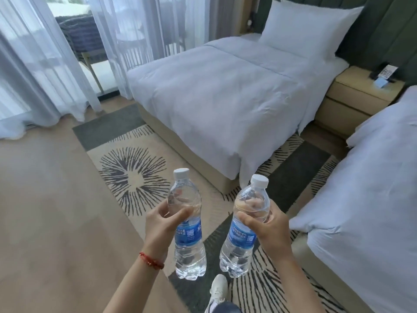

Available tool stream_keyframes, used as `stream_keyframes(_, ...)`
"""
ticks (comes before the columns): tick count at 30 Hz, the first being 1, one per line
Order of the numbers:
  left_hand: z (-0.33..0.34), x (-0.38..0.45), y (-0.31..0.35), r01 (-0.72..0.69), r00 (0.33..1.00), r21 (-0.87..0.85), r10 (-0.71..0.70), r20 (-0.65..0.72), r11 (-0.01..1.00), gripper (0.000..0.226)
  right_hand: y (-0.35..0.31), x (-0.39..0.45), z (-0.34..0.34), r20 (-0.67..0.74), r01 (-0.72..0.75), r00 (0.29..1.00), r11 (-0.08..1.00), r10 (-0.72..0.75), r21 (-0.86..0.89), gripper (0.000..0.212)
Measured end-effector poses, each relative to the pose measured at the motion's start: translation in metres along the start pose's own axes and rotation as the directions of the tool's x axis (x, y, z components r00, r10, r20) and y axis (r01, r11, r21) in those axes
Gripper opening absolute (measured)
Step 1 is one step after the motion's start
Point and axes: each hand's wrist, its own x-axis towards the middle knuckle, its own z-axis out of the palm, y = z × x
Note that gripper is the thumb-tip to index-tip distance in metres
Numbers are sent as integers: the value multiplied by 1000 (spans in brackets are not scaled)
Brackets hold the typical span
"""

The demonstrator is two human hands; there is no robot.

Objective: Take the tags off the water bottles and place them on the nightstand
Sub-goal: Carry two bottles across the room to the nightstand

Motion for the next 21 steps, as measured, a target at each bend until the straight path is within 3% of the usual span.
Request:
stream_keyframes(9, 126, 87, 22, -20, 973, 101, -4, 231, 995, 35, -1, 80, -92, -239, -8, 971, 1000, 13, 23, 40)
stream_keyframes(15, 199, 121, 23, -36, 928, 160, -26, 371, 986, 45, 7, 101, -142, -417, -61, 907, 998, 56, 0, 39)
stream_keyframes(21, 265, 159, 17, -40, 855, 186, -62, 515, 982, 28, 12, 123, -174, -564, -77, 823, 997, 66, 4, 40)
